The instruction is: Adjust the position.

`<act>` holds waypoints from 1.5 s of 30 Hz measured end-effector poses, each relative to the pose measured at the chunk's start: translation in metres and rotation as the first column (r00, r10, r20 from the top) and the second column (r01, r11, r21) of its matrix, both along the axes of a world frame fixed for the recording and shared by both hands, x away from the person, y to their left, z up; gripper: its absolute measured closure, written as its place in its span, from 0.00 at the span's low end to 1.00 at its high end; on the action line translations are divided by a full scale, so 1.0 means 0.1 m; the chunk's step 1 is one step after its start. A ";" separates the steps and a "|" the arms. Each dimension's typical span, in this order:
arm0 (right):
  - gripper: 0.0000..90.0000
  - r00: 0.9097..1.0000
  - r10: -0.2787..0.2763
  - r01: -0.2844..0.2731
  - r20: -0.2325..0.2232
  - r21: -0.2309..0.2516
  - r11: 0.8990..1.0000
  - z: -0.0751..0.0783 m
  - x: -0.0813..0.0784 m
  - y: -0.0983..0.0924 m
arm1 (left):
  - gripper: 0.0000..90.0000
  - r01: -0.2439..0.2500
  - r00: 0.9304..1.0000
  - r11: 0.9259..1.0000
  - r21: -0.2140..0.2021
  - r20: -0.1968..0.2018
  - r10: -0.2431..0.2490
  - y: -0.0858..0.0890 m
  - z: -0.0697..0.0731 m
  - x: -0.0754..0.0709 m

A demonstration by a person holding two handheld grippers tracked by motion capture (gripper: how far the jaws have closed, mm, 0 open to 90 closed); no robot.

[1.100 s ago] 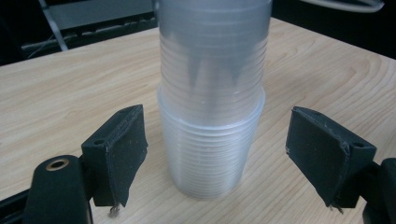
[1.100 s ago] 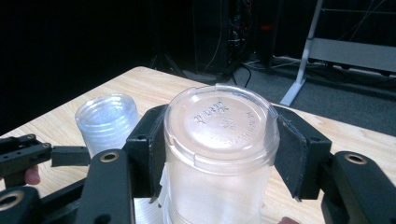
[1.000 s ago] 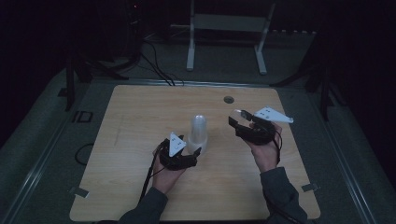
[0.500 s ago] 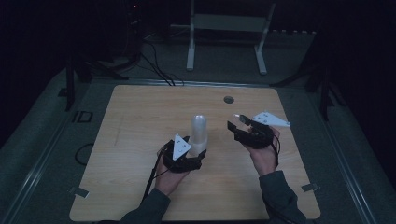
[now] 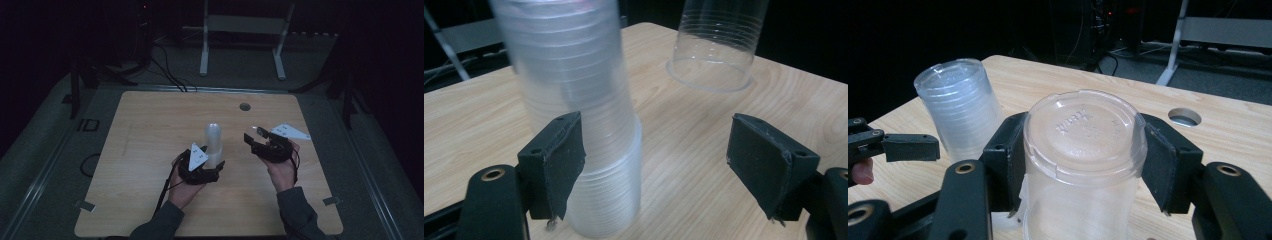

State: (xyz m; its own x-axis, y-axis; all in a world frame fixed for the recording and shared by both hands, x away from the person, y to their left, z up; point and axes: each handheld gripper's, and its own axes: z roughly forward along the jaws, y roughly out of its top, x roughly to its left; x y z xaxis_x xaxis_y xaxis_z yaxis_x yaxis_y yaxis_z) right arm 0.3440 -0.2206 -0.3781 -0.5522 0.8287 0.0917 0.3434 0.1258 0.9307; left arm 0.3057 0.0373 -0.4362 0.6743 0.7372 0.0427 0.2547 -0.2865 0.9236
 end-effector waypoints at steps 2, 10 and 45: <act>0.46 1.000 -0.002 0.002 -0.004 0.001 1.000 -0.01 -0.01 0.00 | 0.26 0.010 1.000 1.000 0.003 0.001 -0.010 -0.02 0.00 0.00; 0.46 1.000 0.002 -0.002 -0.010 0.007 1.000 -0.04 -0.02 0.00 | 0.26 0.034 0.999 0.999 0.004 0.007 -0.034 -0.14 0.02 -0.01; 0.46 0.998 0.010 -0.007 -0.054 0.056 0.998 -0.14 -0.12 -0.08 | 0.26 0.111 0.991 0.994 -0.018 0.078 -0.109 -0.64 -0.10 0.07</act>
State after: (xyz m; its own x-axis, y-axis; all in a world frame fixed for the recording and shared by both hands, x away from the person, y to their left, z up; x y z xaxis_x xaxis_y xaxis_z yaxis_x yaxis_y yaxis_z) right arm 0.3319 -0.2290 -0.3917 -0.5522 0.8167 0.1677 0.3929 0.0775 0.9163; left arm 0.3124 -0.0270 -0.4459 0.7468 0.6599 0.0822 0.1506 -0.2882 0.9457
